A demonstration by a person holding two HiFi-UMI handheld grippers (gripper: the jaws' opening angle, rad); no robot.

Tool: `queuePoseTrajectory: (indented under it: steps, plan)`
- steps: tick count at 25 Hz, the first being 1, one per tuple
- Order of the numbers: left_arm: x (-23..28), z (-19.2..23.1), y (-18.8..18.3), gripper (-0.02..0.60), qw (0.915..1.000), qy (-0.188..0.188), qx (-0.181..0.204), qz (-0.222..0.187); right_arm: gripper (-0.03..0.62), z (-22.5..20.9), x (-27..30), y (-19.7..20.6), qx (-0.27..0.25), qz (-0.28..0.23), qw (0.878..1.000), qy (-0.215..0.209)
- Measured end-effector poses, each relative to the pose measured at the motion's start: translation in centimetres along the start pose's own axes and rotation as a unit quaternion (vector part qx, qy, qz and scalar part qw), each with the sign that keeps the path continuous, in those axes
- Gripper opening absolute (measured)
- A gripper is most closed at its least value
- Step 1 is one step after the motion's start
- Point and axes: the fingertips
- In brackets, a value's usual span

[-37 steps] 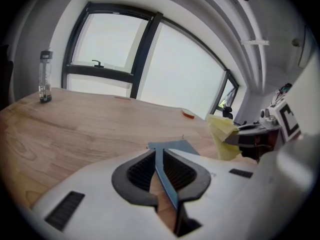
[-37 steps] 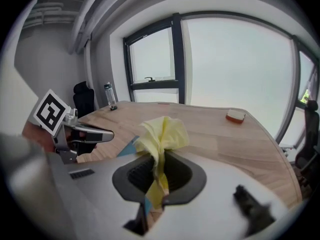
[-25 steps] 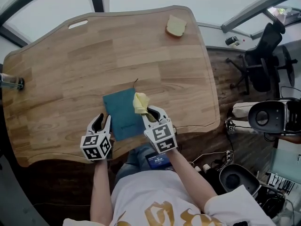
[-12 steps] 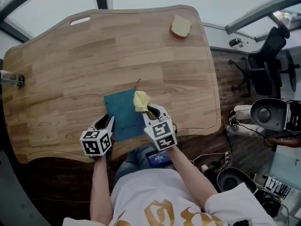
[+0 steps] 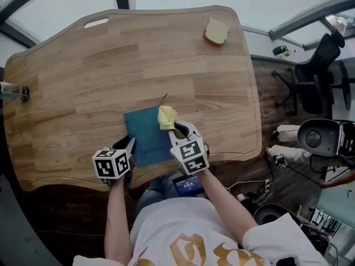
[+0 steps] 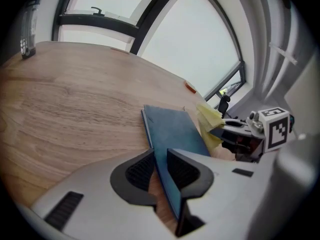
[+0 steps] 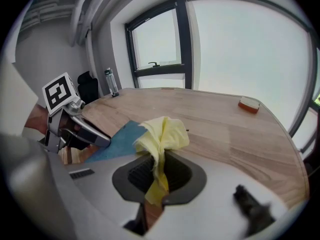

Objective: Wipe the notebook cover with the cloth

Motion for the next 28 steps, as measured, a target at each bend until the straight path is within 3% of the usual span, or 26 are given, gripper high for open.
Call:
queuePoseTrajectory:
  steps: [28]
  plan:
    - [0.1, 0.0, -0.1, 0.077, 0.9997, 0.014, -0.013, 0.013, 0.04, 0.5, 3.5, -0.4, -0.025, 0.041, 0.998, -0.032]
Point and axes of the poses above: the fingertips, and each gripper's own axes: x forward along the fingers, z to its left, y out of its underside, and after that the axes turned 1 degree about -z, right-handed
